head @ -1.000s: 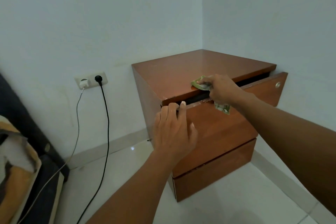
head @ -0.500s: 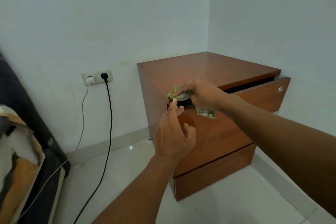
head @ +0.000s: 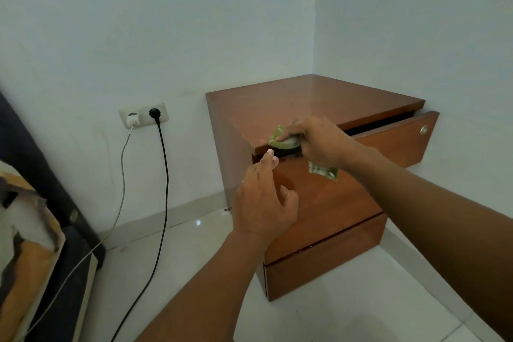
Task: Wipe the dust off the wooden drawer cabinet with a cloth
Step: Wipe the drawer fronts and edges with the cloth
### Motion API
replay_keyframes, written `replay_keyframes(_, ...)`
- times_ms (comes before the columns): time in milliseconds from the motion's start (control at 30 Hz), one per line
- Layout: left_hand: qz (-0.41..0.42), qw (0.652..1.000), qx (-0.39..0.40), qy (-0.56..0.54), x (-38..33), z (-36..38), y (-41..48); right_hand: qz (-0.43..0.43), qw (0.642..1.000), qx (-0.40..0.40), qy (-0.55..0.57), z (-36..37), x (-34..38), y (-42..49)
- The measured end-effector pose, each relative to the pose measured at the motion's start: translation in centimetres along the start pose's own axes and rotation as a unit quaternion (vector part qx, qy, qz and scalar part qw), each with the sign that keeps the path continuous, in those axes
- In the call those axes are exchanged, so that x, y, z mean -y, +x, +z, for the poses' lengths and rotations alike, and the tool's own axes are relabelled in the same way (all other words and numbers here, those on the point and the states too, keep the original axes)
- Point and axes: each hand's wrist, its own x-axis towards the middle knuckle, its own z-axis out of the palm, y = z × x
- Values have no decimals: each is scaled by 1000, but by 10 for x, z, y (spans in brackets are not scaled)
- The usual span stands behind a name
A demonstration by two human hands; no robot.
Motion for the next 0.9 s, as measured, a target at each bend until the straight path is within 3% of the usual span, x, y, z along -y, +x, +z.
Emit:
replay_keyframes(367,43,997,-9,68,3,11,1,-49,990,-131,-2,64,-29,-56)
replay_keyframes(767,127,969,5,213,4,16,16,36,980,-194,-4,54,-84,-55)
replay_keyframes(900,137,958,43,248,2,13,33,64,977,-204,0,48,-107,-56)
